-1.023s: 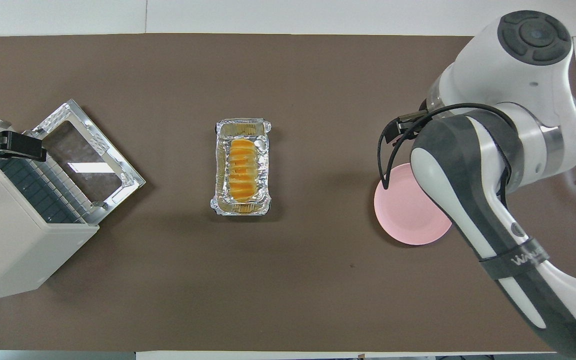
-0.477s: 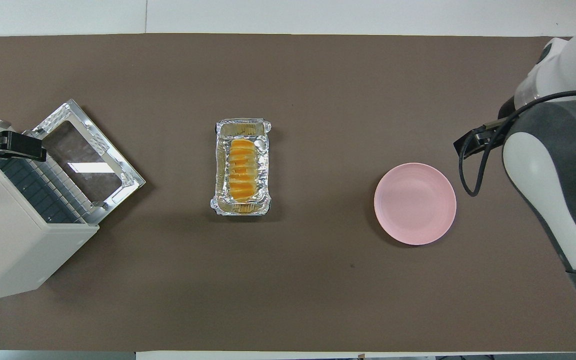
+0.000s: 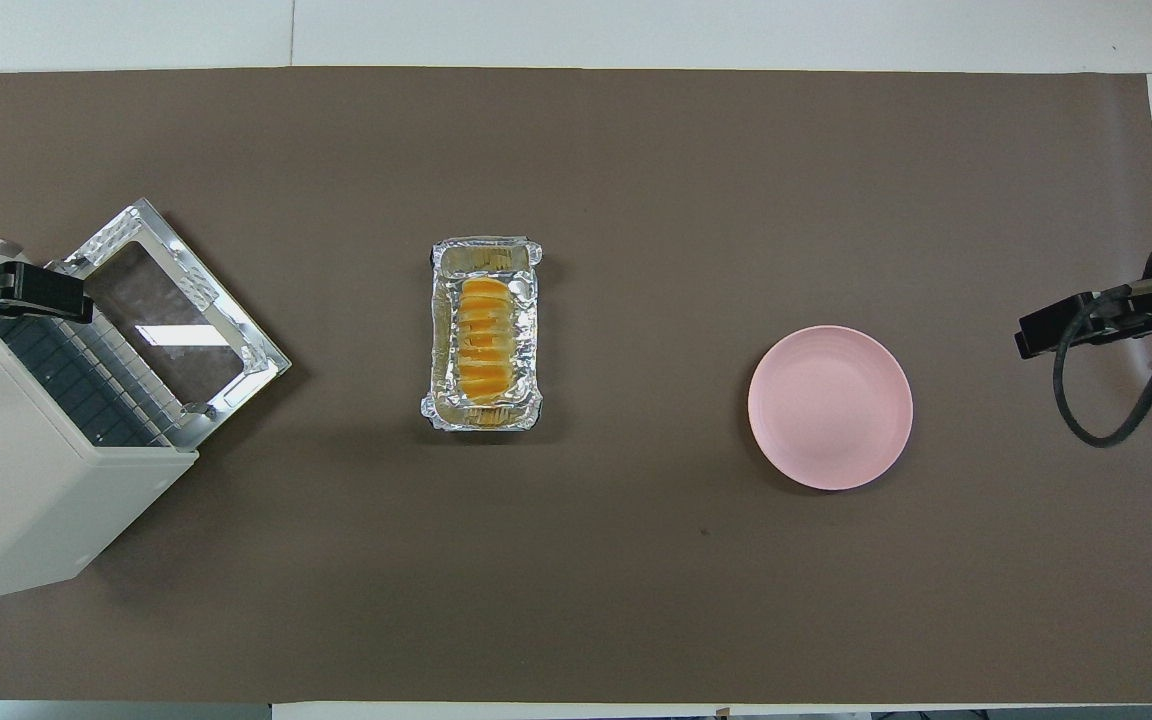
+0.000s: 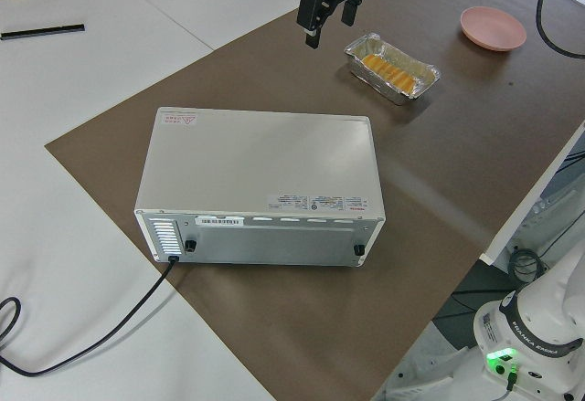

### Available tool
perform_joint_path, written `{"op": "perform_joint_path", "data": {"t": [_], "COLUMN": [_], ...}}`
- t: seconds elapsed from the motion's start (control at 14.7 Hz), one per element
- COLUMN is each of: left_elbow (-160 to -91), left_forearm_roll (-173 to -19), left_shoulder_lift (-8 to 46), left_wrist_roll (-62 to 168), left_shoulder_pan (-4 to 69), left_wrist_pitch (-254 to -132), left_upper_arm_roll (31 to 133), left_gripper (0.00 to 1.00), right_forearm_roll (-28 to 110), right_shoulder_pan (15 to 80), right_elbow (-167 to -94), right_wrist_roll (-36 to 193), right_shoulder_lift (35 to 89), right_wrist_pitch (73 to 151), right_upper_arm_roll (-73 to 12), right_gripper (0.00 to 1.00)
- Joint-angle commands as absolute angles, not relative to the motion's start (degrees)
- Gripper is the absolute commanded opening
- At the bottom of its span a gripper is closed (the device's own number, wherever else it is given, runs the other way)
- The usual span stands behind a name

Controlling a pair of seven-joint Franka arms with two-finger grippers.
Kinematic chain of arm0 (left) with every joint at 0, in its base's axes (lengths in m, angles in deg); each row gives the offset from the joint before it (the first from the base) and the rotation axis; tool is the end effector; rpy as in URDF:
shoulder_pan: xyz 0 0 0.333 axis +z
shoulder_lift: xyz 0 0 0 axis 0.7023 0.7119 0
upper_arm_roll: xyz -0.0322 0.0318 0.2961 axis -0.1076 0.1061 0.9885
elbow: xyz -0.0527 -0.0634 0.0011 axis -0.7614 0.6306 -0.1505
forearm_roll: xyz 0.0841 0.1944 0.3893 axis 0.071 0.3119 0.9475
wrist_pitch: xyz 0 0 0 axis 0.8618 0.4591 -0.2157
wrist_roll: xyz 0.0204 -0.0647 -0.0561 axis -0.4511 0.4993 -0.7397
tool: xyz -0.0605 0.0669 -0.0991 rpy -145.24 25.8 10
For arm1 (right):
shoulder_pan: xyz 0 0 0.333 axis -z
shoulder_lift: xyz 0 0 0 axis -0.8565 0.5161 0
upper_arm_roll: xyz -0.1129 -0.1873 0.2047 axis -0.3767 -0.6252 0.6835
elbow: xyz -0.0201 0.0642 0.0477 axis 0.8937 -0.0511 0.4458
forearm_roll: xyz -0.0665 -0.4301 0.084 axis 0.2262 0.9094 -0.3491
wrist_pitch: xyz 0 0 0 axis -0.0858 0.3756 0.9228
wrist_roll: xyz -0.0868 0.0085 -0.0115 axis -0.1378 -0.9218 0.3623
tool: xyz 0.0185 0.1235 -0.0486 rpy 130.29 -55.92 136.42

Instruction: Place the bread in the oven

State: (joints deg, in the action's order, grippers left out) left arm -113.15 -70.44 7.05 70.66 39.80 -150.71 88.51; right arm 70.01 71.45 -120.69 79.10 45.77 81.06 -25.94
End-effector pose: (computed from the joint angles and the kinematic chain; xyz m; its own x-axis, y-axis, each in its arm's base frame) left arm 0.6038 -0.0141 0.5403 0.9980 -0.0636 0.0050 -0.0636 -0.9980 0.0008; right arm 0.5878 -0.0037 0.5523 0.9852 0.1321 -0.1093 0.1284 -0.9909 -0.0401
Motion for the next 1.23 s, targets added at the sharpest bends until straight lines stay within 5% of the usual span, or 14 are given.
{"op": "perform_joint_path", "data": {"t": [0.0, 0.82, 1.16], "left_elbow": [-114.36, -114.80, -115.59], "left_forearm_roll": [-71.27, -71.27, -71.27], "left_shoulder_lift": [6.05, 5.79, 6.84], "left_wrist_roll": [71.12, 70.77, 63.22], "left_shoulder_pan": [40.04, 37.32, 29.52], "left_wrist_pitch": [-150.99, -150.99, -154.59], "left_upper_arm_roll": [88.59, 87.45, 87.36], "left_gripper": [1.00, 1.00, 1.00], "right_forearm_roll": [66.08, 69.59, 69.32], "right_shoulder_pan": [72.20, 71.50, 71.67], "right_elbow": [-122.19, -124.30, -122.55], "right_wrist_roll": [78.25, 80.45, 80.10], "right_shoulder_lift": [43.90, 40.03, 41.87], "right_wrist_pitch": [80.61, 83.06, 83.16], "right_upper_arm_roll": [-27.18, -27.71, -27.71], "right_gripper": [1.00, 1.00, 1.00]}}
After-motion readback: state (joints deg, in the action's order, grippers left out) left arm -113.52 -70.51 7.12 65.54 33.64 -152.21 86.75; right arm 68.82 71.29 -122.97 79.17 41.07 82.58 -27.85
